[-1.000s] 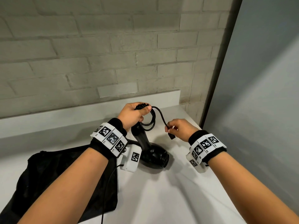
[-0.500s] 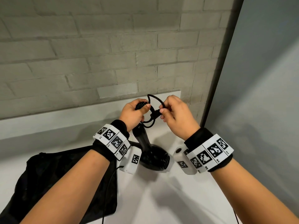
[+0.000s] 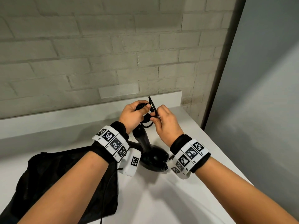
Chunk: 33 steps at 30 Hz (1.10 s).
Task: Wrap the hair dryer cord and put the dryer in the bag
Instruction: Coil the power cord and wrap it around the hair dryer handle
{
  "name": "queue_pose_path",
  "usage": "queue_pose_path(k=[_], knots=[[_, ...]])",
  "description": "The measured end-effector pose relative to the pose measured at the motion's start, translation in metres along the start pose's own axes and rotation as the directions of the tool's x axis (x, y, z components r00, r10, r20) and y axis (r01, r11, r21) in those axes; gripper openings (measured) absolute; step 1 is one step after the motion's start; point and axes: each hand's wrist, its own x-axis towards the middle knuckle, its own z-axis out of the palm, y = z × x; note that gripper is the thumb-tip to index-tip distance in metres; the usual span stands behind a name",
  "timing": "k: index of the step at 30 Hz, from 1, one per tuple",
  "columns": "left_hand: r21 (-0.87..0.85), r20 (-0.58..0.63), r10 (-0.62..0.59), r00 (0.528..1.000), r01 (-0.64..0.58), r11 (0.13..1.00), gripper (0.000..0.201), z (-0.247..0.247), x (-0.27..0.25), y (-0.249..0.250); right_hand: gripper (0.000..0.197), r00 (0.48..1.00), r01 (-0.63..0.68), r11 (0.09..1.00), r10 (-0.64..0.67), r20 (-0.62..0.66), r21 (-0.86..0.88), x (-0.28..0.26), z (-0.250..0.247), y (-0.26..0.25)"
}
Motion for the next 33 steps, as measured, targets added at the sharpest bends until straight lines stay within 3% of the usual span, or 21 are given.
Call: queue_pose_path(k=[6,12,15,19,21,24,29,33], knots=[[-0.005,0.011,0.009,1.0,-0.008,1.0,0.007,0.0,-0.001,0.002,0.008,0.998,0.051,0.998,-0.052,-0.023,-0.044,0.0,0.003,0.004],[0.061,-0.046,0.064,0.997,-0.061,0.996,0.01,0.0,0.003,-0.007,0.009,0.988,0.068,0.997,-0.071,-0.138,-0.029,-0.001,0.003,0.003],[0.077,-0.088,0.088,0.992,-0.081,0.994,0.015,0.0,0.004,-0.01,0.008,0.994,0.055,0.996,-0.061,-0.092,-0.063,-0.001,0.001,0.007],[0.056,-0.043,0.069,0.997,-0.066,0.996,0.011,0.0,0.006,-0.009,0.01,0.995,0.101,0.972,-0.096,0.032,-0.213,-0.001,0.002,0.007],[0.048,-0.014,0.05,0.999,-0.05,0.998,0.01,-0.001,0.005,-0.008,0.013,0.999,0.044,0.97,-0.044,0.006,-0.238,0.0,0.003,0.005],[-0.005,0.005,0.017,1.0,-0.017,1.0,0.014,-0.004,0.003,-0.006,0.03,0.989,-0.142,0.984,0.135,-0.067,-0.106,0.005,0.002,0.003],[-0.015,0.065,0.004,0.998,-0.003,1.0,0.021,-0.001,-0.001,-0.001,0.058,0.968,-0.191,0.972,0.164,0.189,0.135,0.018,0.008,0.007],[-0.031,0.068,-0.048,0.997,0.05,0.998,0.02,-0.001,0.002,0.001,0.07,0.932,-0.274,0.939,0.206,0.299,0.207,0.022,0.01,0.006]])
